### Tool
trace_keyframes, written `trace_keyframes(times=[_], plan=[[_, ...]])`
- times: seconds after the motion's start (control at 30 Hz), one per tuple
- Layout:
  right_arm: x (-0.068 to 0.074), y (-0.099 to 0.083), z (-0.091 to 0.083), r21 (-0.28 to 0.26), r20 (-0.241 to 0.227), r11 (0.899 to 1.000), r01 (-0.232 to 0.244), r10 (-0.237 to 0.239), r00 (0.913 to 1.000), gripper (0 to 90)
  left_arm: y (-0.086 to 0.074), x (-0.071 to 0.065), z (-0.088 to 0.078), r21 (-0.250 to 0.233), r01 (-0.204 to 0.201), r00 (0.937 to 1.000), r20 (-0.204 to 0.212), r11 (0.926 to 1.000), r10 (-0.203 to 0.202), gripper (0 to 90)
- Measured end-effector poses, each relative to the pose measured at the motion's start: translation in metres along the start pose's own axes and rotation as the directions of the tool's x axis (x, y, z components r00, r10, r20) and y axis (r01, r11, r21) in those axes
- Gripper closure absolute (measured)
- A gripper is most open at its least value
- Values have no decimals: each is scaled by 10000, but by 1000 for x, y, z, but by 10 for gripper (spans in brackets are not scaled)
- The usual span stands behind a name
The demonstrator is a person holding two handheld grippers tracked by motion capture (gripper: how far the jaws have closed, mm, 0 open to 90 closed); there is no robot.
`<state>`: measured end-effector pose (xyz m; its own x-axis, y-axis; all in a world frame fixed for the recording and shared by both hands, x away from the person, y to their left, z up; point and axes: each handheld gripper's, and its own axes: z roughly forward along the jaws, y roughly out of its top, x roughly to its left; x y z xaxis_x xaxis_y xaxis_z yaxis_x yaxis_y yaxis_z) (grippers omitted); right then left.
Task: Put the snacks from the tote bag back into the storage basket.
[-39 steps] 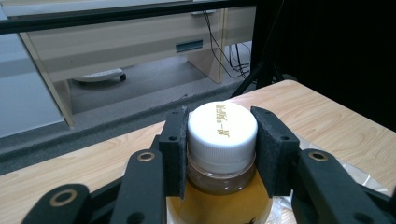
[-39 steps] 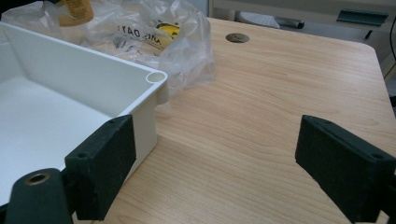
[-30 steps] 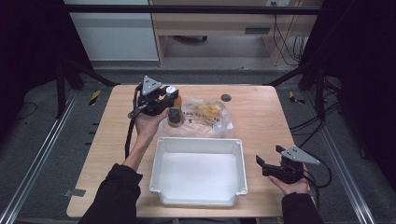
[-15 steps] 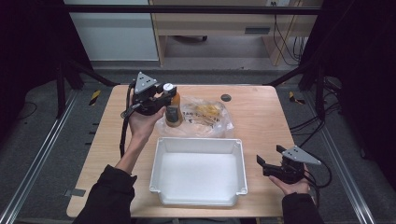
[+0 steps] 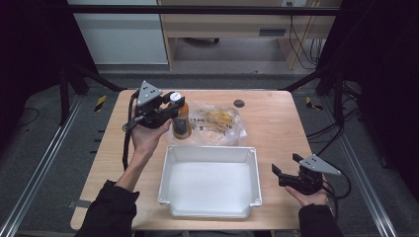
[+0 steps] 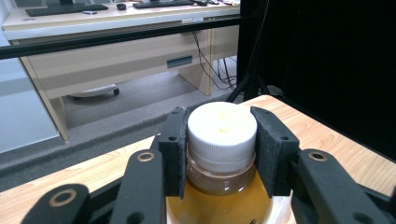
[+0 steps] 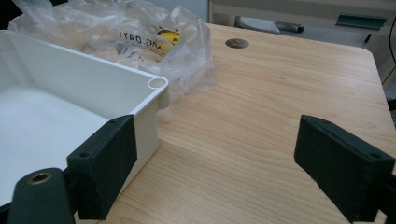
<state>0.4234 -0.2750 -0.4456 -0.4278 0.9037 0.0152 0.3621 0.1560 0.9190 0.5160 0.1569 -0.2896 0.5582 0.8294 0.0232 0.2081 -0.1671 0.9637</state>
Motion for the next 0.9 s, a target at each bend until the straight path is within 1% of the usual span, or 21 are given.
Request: trace_keyframes(times=[0.27,0.33,0.4,0.47,0.53,0.7,0.9], plan=[[0,0,0,-1,4,10000,-4,4,10000,136,0,-6,-15,-163,-78,9996,264,9998,82,592],[0,0,0,12,13,10000,-3,3,10000,136,0,-8,-20,-212,-64,9996,270,9998,69,592],[0,0,0,5,9,10000,-1,1,10000,137,0,-8,-24,-233,-146,9996,258,9996,152,592],[0,0,0,6,11,10000,-6,6,10000,137,-2,-10,-27,-206,-112,9996,271,9997,118,592],[0,0,0,-3,15,10000,-8,8,10000,138,-4,-11,-29,-211,-83,9995,304,9997,90,592],[0,0,-1,-8,6,10000,-4,4,10000,141,-13,-17,-33,-94,-141,9983,559,9999,146,592],[1,0,-1,14,-15,10000,-33,33,10000,144,-22,-23,-39,-15,-210,9975,676,9998,211,592]])
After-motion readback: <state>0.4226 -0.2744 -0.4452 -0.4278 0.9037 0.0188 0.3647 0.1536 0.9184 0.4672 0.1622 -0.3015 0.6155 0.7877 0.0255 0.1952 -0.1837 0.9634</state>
